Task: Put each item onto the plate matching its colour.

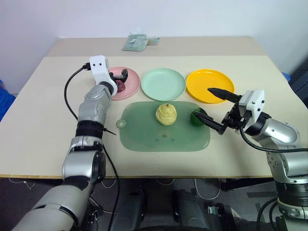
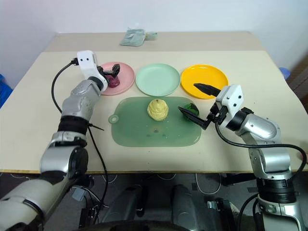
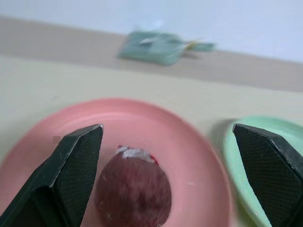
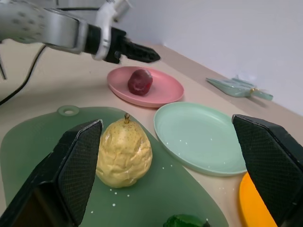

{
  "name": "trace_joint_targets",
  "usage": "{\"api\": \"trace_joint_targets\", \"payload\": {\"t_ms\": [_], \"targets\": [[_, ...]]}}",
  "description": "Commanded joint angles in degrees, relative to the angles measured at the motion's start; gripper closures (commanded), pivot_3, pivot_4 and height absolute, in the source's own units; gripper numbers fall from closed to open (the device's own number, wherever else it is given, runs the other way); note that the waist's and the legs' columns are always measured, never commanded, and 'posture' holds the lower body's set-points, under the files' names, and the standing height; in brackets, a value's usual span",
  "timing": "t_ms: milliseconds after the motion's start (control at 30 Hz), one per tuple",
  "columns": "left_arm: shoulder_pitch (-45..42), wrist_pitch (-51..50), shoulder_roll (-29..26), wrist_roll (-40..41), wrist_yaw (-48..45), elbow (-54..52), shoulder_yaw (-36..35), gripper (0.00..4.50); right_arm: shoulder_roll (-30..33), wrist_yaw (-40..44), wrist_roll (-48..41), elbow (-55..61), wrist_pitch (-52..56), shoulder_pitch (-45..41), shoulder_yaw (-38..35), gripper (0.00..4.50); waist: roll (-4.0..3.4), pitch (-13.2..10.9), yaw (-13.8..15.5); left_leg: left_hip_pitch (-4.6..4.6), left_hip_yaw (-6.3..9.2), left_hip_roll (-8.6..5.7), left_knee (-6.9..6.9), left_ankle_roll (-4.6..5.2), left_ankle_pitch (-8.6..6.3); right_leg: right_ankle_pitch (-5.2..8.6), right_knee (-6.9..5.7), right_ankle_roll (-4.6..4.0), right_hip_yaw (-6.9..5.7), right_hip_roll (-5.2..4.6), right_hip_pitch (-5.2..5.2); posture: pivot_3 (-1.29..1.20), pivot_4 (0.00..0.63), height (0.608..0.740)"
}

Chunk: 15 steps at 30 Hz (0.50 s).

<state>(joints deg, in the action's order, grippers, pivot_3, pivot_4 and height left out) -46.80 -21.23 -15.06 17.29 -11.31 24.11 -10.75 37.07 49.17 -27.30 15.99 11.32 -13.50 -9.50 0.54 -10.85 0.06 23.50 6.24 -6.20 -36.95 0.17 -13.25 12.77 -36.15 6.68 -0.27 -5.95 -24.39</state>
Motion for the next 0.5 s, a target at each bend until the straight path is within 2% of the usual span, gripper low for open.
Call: {"api": "trace_joint_targets", "payload": {"t_ms": [33,67,133,233,333,500], "targets": [[7.0,-0.6,-3.5,2.6,-6.9,-18.9,1.3,0.01,-0.7,0.6,-0.4,1.0,-1.3,-0.5,0.3,0.00,0.00,0.0,0.0,0.00,0.00,0.01,0.01,0.00,0.00,-0.01,0.00,-0.01,0.01,0.01,-0.01,0.00,0.150,0.740],[9.9,-1.0,-5.3,2.9,-9.6,-23.3,2.1,0.01,-0.9,0.8,-0.4,0.7,-1.3,-0.7,0.6,0.00,-0.01,0.0,0.0,0.00,0.00,0.02,0.00,0.00,0.00,-0.02,0.00,-0.04,0.03,0.02,-0.02,0.00,0.150,0.740],[17.4,-4.2,-10.5,9.5,-19.1,-32.6,0.3,0.01,-1.9,1.1,-0.2,0.0,-0.9,-1.7,2.5,0.00,-0.04,0.0,-0.3,0.00,0.00,0.05,0.00,0.00,0.00,-0.05,0.01,-0.08,0.04,0.03,-0.02,0.00,0.150,0.740],[26.4,-6.1,-17.7,17.8,-31.8,-39.7,-2.7,0.01,-3.4,0.8,0.6,-1.3,0.3,-3.7,5.2,0.00,-0.11,0.0,-0.7,-0.04,-0.02,0.10,0.07,-0.01,-0.01,-0.05,0.02,-0.12,0.07,0.03,-0.03,0.00,0.150,0.740],[35.6,-4.5,-24.5,21.7,-43.5,-42.6,-6.0,0.01,-5.5,-0.5,2.0,-3.1,1.9,-6.7,8.5,0.00,-0.12,0.0,-0.8,-0.04,-0.02,0.11,0.07,-0.01,-0.01,0.04,0.04,-0.30,0.07,0.03,-0.04,0.00,0.150,0.740],[45.9,0.3,-29.5,24.9,-57.3,-42.3,-11.7,0.01,-9.7,-3.3,5.6,-6.8,4.7,-12.1,13.7,0.00,-0.12,0.0,-0.6,-0.04,-0.01,0.13,0.08,0.00,-0.02,0.09,0.10,-0.39,0.06,0.03,-0.03,0.00,0.150,0.740]]}}
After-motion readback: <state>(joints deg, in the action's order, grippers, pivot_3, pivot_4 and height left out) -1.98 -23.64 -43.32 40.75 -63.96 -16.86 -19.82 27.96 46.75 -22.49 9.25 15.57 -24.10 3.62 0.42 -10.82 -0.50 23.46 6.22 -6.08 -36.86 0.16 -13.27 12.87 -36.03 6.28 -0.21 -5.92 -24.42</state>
